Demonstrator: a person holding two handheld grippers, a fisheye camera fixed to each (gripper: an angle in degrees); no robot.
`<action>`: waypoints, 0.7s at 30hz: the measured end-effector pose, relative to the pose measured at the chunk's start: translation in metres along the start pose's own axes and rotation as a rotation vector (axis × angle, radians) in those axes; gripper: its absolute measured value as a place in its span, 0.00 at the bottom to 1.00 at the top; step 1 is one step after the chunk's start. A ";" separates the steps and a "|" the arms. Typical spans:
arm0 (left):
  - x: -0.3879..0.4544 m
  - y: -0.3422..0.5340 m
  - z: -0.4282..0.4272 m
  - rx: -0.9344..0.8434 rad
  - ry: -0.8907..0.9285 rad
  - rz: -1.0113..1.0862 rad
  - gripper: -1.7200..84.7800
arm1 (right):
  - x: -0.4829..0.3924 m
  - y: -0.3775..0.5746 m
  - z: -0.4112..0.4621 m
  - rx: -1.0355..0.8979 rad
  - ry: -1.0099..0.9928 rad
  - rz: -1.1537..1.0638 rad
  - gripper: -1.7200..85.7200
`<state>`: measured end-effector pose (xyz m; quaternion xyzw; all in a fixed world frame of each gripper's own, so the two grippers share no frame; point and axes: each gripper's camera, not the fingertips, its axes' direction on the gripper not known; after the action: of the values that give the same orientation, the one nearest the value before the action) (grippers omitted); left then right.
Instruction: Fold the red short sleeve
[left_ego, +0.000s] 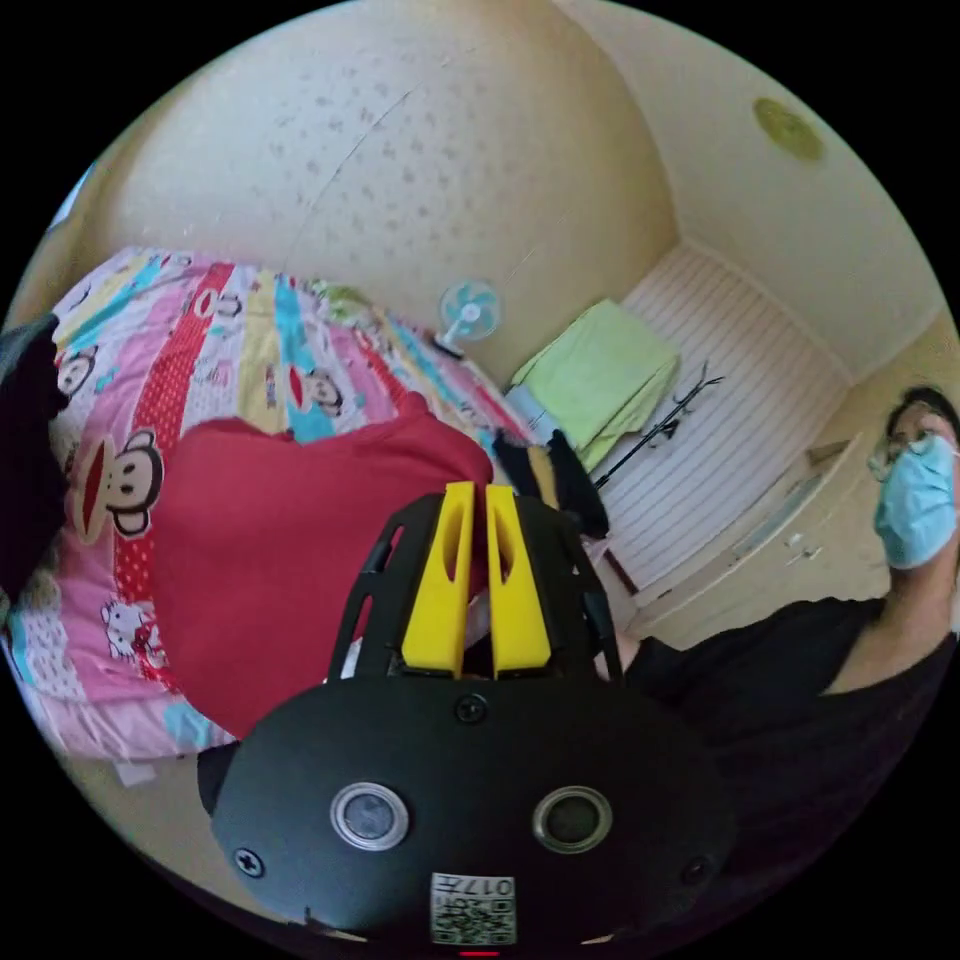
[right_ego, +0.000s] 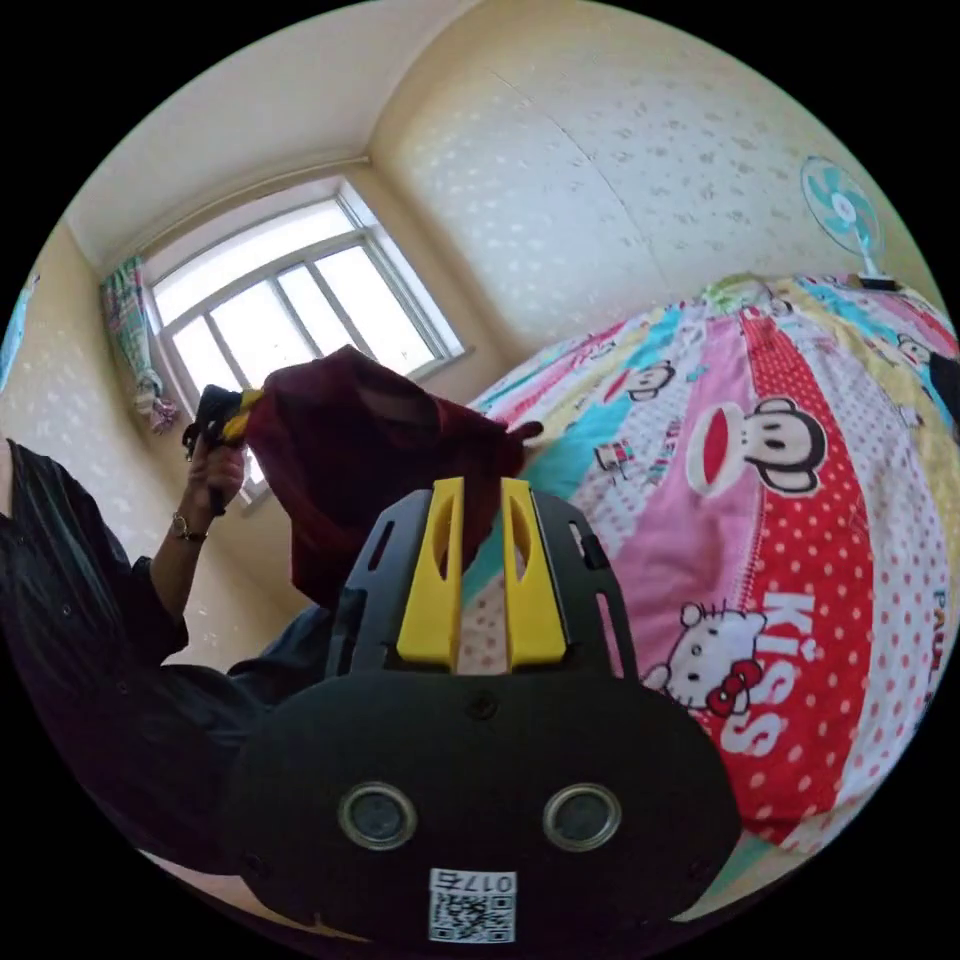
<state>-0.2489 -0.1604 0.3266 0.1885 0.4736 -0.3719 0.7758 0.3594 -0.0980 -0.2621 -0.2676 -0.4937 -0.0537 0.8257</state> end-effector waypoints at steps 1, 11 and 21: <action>0.015 -0.003 -0.037 0.069 0.062 0.064 0.02 | -0.014 -0.009 -0.002 0.047 -0.016 -0.037 0.14; 0.089 0.013 -0.168 0.264 0.218 0.246 0.01 | -0.140 -0.064 0.049 -0.051 -0.158 -0.434 0.22; 0.103 0.034 -0.254 0.498 0.171 0.243 0.01 | -0.237 -0.110 -0.081 0.133 0.033 -0.507 0.06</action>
<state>-0.3458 -0.0153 0.1127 0.4591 0.4055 -0.3638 0.7018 0.2645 -0.2733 -0.4491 -0.0794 -0.5340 -0.2307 0.8095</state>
